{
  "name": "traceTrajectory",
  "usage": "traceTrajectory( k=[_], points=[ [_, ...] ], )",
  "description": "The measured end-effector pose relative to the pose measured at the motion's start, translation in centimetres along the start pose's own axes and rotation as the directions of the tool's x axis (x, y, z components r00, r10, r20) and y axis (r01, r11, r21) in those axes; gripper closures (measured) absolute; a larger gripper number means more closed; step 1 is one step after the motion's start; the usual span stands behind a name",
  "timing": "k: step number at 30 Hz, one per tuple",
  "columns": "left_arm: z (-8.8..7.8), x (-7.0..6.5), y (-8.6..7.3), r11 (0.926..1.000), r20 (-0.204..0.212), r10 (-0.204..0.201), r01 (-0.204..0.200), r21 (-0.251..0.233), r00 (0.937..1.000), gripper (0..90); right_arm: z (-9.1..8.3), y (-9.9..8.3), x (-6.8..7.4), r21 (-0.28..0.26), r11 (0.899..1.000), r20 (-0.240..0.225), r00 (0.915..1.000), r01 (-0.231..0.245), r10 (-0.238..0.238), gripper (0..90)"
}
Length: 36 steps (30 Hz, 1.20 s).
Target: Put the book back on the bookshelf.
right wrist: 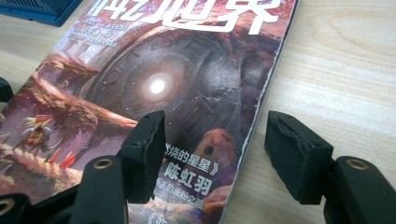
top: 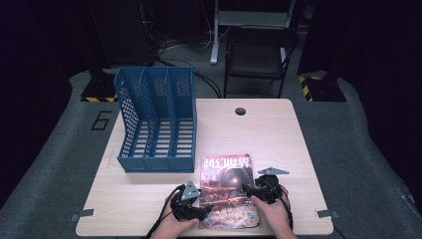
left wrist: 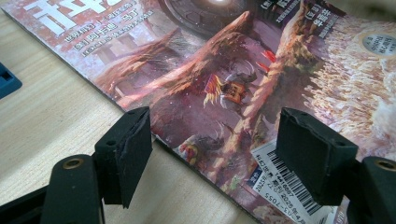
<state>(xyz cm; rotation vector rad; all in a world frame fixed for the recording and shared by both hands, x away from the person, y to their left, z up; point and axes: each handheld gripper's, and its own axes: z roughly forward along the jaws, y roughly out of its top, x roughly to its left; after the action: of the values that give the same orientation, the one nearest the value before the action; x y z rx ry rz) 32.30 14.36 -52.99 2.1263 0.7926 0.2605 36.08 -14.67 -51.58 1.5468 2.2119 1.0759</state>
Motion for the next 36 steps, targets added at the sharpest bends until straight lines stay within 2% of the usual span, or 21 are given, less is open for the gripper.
traceTrajectory(
  k=[4,8,11,15,19,21,30,36],
  points=[
    [0.0,0.0,0.0,1.0000,0.000,0.000,0.000,0.000,1.0000,26.6,0.2,0.0,0.7,0.008,0.999,0.035,0.9986,0.039,-0.039,37.7],
    [0.0,0.0,0.0,1.0000,-0.001,0.000,0.000,0.000,1.0000,26.6,0.3,0.0,1.0,0.008,0.999,0.047,0.9981,0.040,-0.041,35.9],
    [0.0,0.0,0.0,1.0000,0.000,0.000,0.000,0.000,1.0000,26.6,0.4,0.0,1.0,0.004,1.000,0.041,0.9988,0.026,-0.027,34.9],
    [0.0,0.0,0.0,1.0000,0.000,0.001,-0.001,0.000,1.0000,26.6,0.3,0.1,0.7,-0.007,1.000,0.017,0.9995,-0.027,0.027,36.9],
    [0.0,0.0,0.0,1.0000,0.000,0.000,0.000,0.000,1.0000,26.6,0.1,0.1,0.0,-0.011,0.994,-0.024,0.9936,-0.110,0.110,39.8],
    [0.0,0.0,0.0,1.0000,0.000,0.001,-0.001,0.000,1.0000,26.6,0.0,0.1,-0.3,-0.013,0.991,-0.042,0.9904,-0.132,0.132,40.1],
    [0.0,0.0,0.0,1.0000,0.001,0.000,0.000,0.000,1.0000,26.6,-0.2,0.2,-0.6,-0.024,0.987,-0.072,0.9852,-0.158,0.156,40.0],
    [0.0,0.0,0.0,1.0000,0.000,0.000,0.000,0.000,1.0000,26.6,-0.2,0.2,-0.7,-0.028,0.988,-0.076,0.9854,-0.154,0.152,40.0]
  ],
)
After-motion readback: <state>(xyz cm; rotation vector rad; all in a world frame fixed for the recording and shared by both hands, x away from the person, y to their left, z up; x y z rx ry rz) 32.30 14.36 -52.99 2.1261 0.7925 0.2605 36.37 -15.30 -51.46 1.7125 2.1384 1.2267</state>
